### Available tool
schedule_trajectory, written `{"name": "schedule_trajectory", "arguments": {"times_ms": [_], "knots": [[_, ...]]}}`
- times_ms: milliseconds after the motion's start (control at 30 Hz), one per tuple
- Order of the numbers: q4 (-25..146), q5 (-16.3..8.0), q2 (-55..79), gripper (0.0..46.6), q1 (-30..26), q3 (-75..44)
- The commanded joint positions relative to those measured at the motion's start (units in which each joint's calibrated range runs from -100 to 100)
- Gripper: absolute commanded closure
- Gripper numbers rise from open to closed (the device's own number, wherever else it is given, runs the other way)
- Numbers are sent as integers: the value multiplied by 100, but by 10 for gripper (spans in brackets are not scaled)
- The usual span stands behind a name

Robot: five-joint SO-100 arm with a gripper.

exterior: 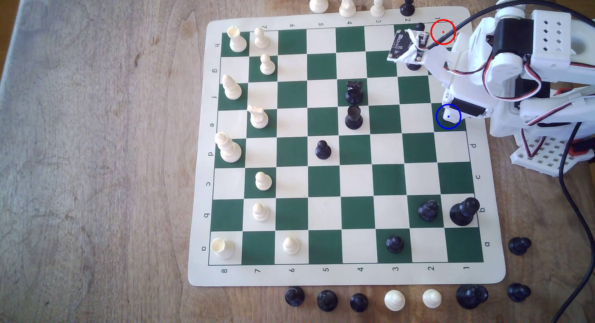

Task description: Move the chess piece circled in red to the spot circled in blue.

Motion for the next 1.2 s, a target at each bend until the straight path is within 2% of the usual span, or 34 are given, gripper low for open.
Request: {"name": "schedule_trajectory", "arguments": {"times_ms": [0,867,1033,1167], "knots": [[-174,0,98,464,65,-8],[-575,29,149,457,221,373],[-649,20,98,370,276,436],[-649,20,-46,336,338,436]]}}
